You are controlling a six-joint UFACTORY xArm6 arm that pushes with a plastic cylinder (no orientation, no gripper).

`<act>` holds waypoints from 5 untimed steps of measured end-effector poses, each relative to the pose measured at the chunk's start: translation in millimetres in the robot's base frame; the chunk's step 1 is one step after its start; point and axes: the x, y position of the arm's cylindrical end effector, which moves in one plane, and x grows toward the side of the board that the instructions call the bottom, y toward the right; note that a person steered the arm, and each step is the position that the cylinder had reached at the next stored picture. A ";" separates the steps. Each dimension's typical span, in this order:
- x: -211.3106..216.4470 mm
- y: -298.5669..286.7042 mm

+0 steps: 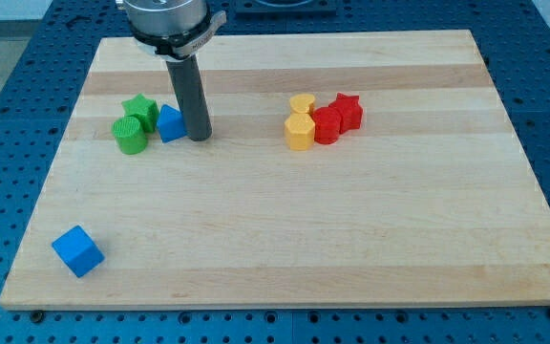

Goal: Move the blue triangle towards right side of the green star and green circle

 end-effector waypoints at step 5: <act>32.4 -3.3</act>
